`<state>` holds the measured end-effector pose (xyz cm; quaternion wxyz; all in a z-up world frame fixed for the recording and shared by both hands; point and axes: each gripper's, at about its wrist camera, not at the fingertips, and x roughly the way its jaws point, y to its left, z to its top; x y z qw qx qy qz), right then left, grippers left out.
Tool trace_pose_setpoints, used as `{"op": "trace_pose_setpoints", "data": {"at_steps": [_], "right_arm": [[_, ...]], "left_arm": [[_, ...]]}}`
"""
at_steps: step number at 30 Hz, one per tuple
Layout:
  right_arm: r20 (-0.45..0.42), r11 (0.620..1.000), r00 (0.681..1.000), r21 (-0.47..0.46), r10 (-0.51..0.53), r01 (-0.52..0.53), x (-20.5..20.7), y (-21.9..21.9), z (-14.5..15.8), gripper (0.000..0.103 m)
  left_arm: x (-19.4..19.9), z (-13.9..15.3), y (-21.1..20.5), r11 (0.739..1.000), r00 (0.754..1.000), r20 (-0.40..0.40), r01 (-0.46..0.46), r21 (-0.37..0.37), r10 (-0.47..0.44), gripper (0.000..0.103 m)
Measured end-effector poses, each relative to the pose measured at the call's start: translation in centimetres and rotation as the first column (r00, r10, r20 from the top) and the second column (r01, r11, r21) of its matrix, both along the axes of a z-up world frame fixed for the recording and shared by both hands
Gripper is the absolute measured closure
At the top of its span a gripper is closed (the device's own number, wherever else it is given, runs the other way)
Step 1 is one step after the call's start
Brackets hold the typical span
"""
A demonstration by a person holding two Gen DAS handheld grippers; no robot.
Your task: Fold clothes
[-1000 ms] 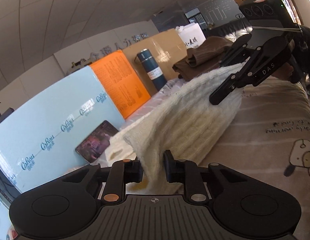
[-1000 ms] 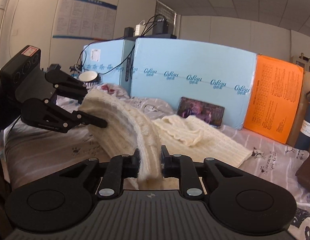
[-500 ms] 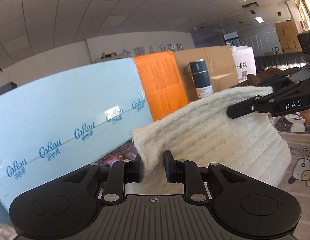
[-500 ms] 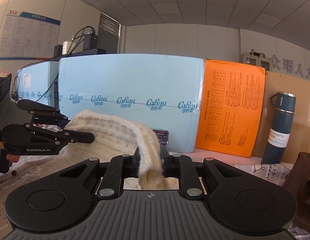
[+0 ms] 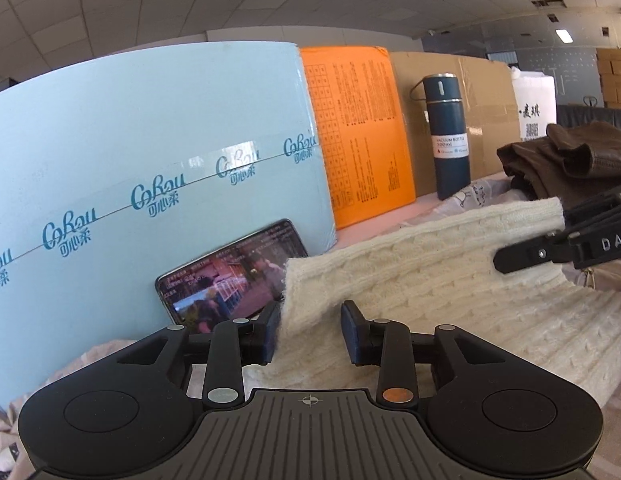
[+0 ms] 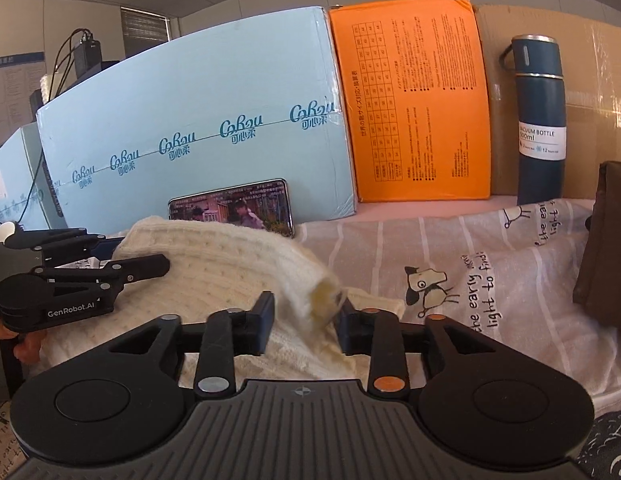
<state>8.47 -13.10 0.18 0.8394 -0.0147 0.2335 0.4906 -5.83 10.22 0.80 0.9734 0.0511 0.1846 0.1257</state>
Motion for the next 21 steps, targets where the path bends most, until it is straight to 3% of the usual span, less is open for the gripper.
{"op": "trace_pose_setpoints", "data": {"at_steps": [3, 7, 8, 10, 12, 14, 17, 21], "right_arm": [[-0.068, 1.0, 0.998, 0.007, 0.01, -0.01, 0.3, -0.6, 0.0, 0.056], [-0.109, 0.999, 0.994, -0.036, -0.02, 0.016, 0.7, -0.9, -0.2, 0.045], [-0.12, 0.999, 0.993, -0.04, -0.015, 0.011, 0.8, -1.0, -0.3, 0.043], [-0.142, 0.999, 0.99, -0.048, -0.006, -0.001, 0.9, -1.2, -0.4, 0.027], [-0.158, 0.999, 0.988, -0.054, -0.002, -0.007, 1.0, -1.3, -0.4, 0.022], [-0.17, 0.998, 0.985, -0.058, -0.008, -0.002, 1.1, -1.5, -0.5, 0.021], [-0.178, 0.997, 0.984, -0.075, -0.021, 0.007, 1.1, -1.3, -0.7, 0.019], [-0.188, 0.997, 0.982, -0.078, -0.021, 0.007, 1.2, -1.2, -0.8, 0.017]], "left_arm": [[-0.5, 0.9, 1.0, 0.992, 0.997, 0.039, -0.069, -0.104, 0.073, 0.035], [-1.9, 2.1, 2.2, 0.962, 0.986, 0.04, -0.146, -0.229, 0.159, 0.015], [-2.3, 2.2, 2.3, 0.952, 0.984, 0.031, -0.164, -0.26, 0.178, 0.013], [-3.5, 1.8, 2.2, 0.923, 0.981, 0.001, -0.183, -0.337, 0.195, 0.012], [-4.6, 1.0, 1.8, 0.893, 0.983, -0.027, -0.178, -0.414, 0.183, 0.011], [-5.4, 0.5, 0.7, 0.91, 0.988, -0.027, -0.148, -0.388, 0.149, 0.01], [-5.3, 0.2, -0.7, 0.949, 0.992, -0.004, -0.119, -0.291, 0.123, 0.01], [-4.3, -0.7, -0.9, 0.955, 0.987, -0.051, -0.159, -0.25, 0.151, 0.01]]}}
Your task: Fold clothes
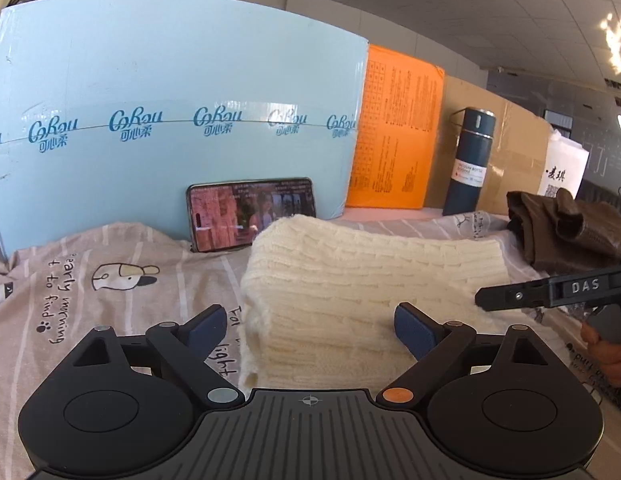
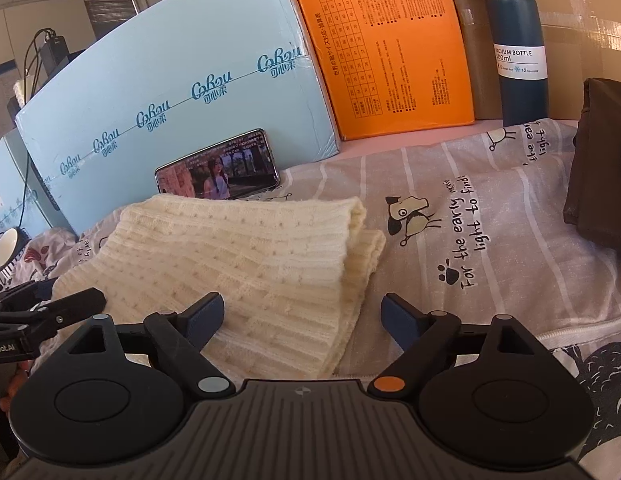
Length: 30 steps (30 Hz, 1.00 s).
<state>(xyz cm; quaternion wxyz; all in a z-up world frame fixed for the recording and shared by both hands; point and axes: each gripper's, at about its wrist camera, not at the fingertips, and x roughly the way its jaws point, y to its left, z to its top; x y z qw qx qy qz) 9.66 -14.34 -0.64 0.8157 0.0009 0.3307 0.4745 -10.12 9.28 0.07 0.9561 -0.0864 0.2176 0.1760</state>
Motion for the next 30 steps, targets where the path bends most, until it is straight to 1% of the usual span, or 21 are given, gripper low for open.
{"op": "trace_pose_setpoints", "data": {"at_steps": [3, 6, 10, 13, 15, 17, 18, 19, 22, 24, 26, 29, 30], "right_arm": [[-0.009, 1.0, 1.0, 0.001, 0.003, -0.003, 0.1, 0.1, -0.1, 0.016], [-0.024, 1.0, 1.0, 0.007, 0.007, -0.007, 0.2, 0.1, -0.3, 0.016], [-0.043, 1.0, 0.999, 0.018, 0.019, -0.018, 0.3, 0.4, -0.5, 0.016], [-0.057, 0.999, 0.998, 0.025, 0.028, -0.027, 0.4, 0.8, -0.6, 0.015], [-0.064, 0.999, 0.997, 0.028, 0.033, -0.031, 0.3, 1.0, -0.7, 0.012], [-0.09, 0.997, 0.994, 0.045, 0.06, -0.056, 0.4, 1.3, -0.8, 0.005], [-0.103, 0.996, 0.992, 0.053, 0.074, -0.069, 0.5, 1.5, -0.9, 0.002], [-0.116, 0.995, 0.989, 0.062, 0.088, -0.082, 0.6, 1.7, -0.9, 0.002], [-0.195, 0.982, 0.967, 0.118, 0.167, -0.146, 0.7, 1.9, -1.0, 0.002], [-0.254, 0.968, 0.939, 0.16, 0.231, -0.195, 0.6, 1.9, -1.1, 0.002], [-0.309, 0.949, 0.904, 0.204, 0.296, -0.241, 0.5, 2.0, -1.2, 0.002], [-0.317, 0.948, 0.901, 0.214, 0.297, -0.237, 0.4, 1.8, -1.1, 0.002], [-0.32, 0.947, 0.9, 0.217, 0.297, -0.236, 0.3, 1.7, -1.1, 0.003]], "left_arm": [[0.1, -0.4, 0.9, 0.998, 0.999, -0.022, -0.025, -0.049, 0.024, 0.008], [0.4, -0.8, 1.4, 0.996, 0.999, -0.046, -0.029, -0.084, 0.025, 0.008], [0.2, -0.9, 1.8, 0.992, 0.999, -0.041, -0.028, -0.126, 0.023, 0.007], [0.0, -0.8, 2.0, 0.983, 0.999, -0.034, -0.02, -0.182, 0.014, 0.007], [0.0, -0.9, 2.3, 0.971, 0.999, -0.035, -0.003, -0.238, -0.006, 0.006], [0.0, -1.2, 2.6, 0.954, 0.999, -0.032, 0.011, -0.3, -0.021, 0.004], [0.1, -1.2, 2.6, 0.951, 0.999, -0.026, 0.022, -0.308, -0.032, 0.003], [0.1, -1.3, 2.4, 0.949, 0.999, -0.02, 0.034, -0.313, -0.042, 0.003], [0.2, -1.4, 2.2, 0.944, 0.998, -0.008, 0.059, -0.326, -0.065, 0.003], [0.1, -1.5, 2.4, 0.938, 0.998, 0.0, 0.059, -0.342, -0.063, 0.003], [0.0, -1.5, 2.6, 0.933, 0.998, 0.008, 0.06, -0.356, -0.061, 0.002], [-0.1, -1.2, 2.8, 0.93, 0.999, 0.004, 0.05, -0.364, -0.053, 0.002], [-0.2, -1.0, 3.0, 0.933, 0.999, -0.001, 0.031, -0.359, -0.034, 0.002]]}}
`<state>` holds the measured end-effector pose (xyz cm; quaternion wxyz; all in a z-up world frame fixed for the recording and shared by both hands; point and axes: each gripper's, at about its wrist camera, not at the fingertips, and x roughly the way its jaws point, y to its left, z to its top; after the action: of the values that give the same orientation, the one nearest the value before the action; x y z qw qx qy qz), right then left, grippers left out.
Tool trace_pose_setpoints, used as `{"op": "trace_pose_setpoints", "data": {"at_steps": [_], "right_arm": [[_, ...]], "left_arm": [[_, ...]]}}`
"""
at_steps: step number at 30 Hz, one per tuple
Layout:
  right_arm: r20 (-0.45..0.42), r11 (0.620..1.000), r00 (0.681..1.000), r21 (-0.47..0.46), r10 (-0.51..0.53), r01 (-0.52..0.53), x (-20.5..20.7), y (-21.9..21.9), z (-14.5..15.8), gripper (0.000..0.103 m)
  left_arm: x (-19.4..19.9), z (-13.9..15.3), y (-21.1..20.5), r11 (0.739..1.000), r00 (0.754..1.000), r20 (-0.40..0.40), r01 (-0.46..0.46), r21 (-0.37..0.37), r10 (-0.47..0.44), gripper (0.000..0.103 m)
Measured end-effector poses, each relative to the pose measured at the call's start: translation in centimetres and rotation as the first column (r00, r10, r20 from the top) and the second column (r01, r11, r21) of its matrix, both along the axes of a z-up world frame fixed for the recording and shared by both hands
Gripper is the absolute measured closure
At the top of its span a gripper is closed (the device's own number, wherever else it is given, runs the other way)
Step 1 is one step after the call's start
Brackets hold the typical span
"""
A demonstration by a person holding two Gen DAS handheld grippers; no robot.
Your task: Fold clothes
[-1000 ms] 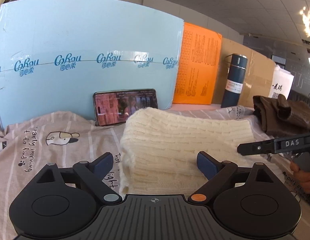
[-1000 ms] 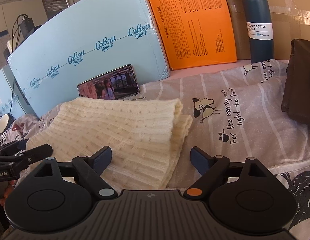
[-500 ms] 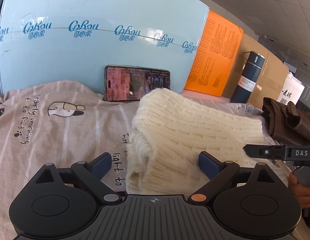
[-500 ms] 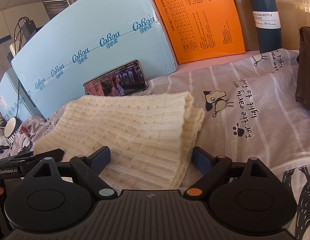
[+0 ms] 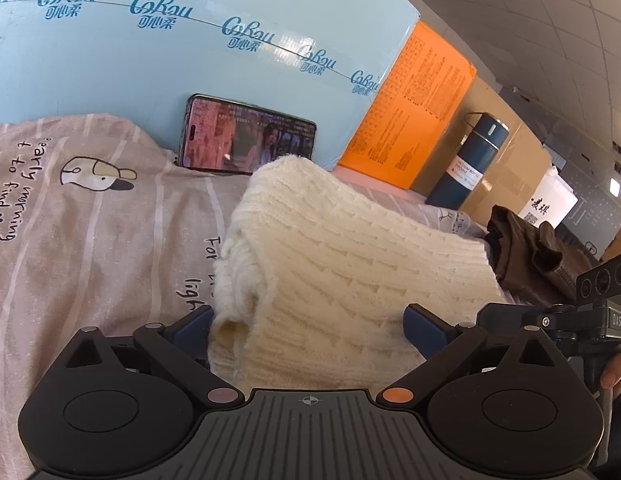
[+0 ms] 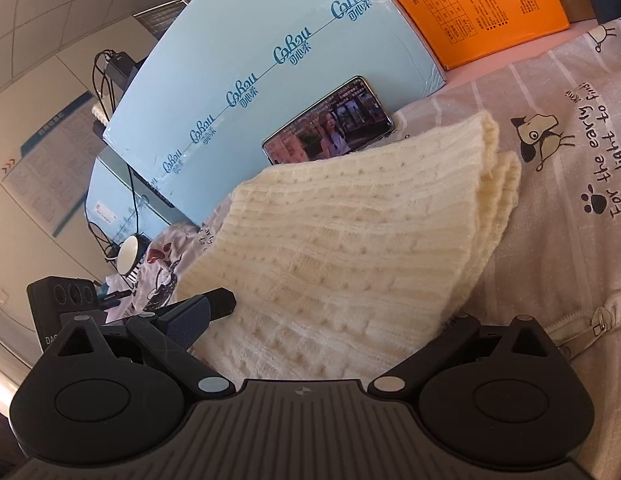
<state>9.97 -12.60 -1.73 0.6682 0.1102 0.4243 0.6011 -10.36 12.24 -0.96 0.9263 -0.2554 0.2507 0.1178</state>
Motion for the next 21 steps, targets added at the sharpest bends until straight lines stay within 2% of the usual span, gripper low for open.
{"op": "trace_pose_setpoints", "data": {"at_steps": [5, 9, 10, 11, 12, 14, 15, 17, 18, 21], "right_arm": [[0.001, 1.0, 1.0, -0.001, -0.029, 0.029, 0.1, -0.3, 0.1, 0.014], [-0.005, 0.998, 0.998, 0.004, -0.057, 0.057, 0.1, -0.4, -0.1, 0.038], [-0.008, 0.998, 0.998, 0.007, -0.062, 0.062, 0.1, -0.4, -0.2, 0.043], [-0.01, 0.998, 0.998, 0.009, -0.066, 0.066, 0.1, -0.4, -0.2, 0.045], [-0.013, 0.997, 0.997, 0.011, -0.071, 0.071, 0.1, -0.5, -0.3, 0.051], [-0.018, 0.997, 0.997, 0.015, -0.08, 0.08, 0.1, -0.5, -0.3, 0.055], [-0.021, 0.996, 0.996, 0.018, -0.085, 0.085, 0.1, -0.5, -0.4, 0.059], [-0.024, 0.995, 0.996, 0.027, -0.092, 0.092, 0.1, -0.6, -0.4, 0.064], [-0.024, 0.995, 0.995, 0.034, -0.094, 0.095, 0.1, -0.6, -0.4, 0.066], [-0.026, 0.993, 0.994, 0.055, -0.102, 0.103, 0.1, -0.8, -0.4, 0.07]], "left_arm": [[-0.3, -0.4, 1.0, 0.997, 0.998, 0.003, -0.065, -0.038, 0.065, 0.002], [0.6, -1.0, -0.1, 0.996, 0.996, 0.083, 0.042, -0.078, -0.036, 0.0], [0.9, -1.1, -0.4, 0.996, 0.995, 0.083, 0.053, -0.071, -0.047, 0.0], [1.0, -1.1, -0.5, 0.996, 0.995, 0.088, 0.057, -0.065, -0.051, 0.0], [0.9, -1.2, -0.4, 0.995, 0.993, 0.104, 0.058, -0.081, -0.049, 0.001], [0.4, -1.3, 0.1, 0.99, 0.988, 0.153, 0.052, -0.133, -0.031, 0.001], [0.2, -1.3, 0.2, 0.989, 0.986, 0.167, 0.047, -0.141, -0.023, 0.004], [0.2, -1.2, -0.2, 0.997, 0.988, 0.155, 0.016, -0.081, -0.003, 0.02], [0.2, -1.2, -0.4, 0.999, 0.989, 0.145, 0.0, -0.046, 0.006, 0.033], [-0.1, -1.1, -0.3, 0.999, 0.986, 0.164, -0.015, -0.035, 0.021, 0.047]]}}
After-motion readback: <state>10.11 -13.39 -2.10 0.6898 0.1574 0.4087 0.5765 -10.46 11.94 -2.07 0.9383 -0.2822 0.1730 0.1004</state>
